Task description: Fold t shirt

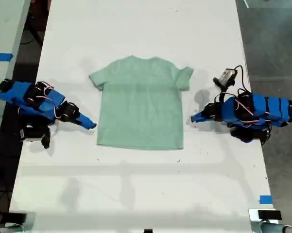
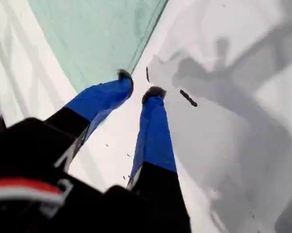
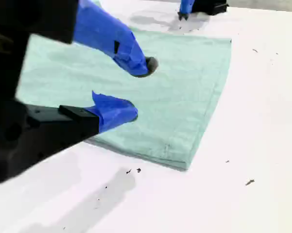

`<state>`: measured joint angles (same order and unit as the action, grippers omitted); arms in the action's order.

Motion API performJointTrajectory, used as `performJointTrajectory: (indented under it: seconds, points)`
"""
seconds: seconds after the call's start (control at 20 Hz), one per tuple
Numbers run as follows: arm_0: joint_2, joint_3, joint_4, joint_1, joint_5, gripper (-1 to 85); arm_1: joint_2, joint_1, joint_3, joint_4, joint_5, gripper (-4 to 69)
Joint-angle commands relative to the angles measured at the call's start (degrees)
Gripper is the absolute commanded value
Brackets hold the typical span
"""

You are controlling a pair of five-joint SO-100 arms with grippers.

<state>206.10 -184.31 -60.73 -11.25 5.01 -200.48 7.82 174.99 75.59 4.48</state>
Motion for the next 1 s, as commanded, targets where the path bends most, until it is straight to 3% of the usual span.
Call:
performJointTrajectory:
  seconds: [0.0, 0.55, 0.8, 0.95]
  points:
    - [0.62, -0.44, 5.1, 27.07, -1.85, 0.0, -0.62, 6.15, 3.25, -0.35, -0.26, 0.6]
    - [0.62, -0.35, 4.57, 27.16, -1.32, 0.0, -0.62, 6.15, 3.34, 0.0, -1.76, 3.1]
    - [0.62, -0.35, 4.39, 27.16, -1.23, 0.0, -0.62, 4.48, 2.9, -0.44, -2.37, 0.4]
    - [0.62, -0.35, 4.39, 27.51, -1.23, 0.0, 2.55, 3.87, -6.86, -1.85, 0.79, 0.4]
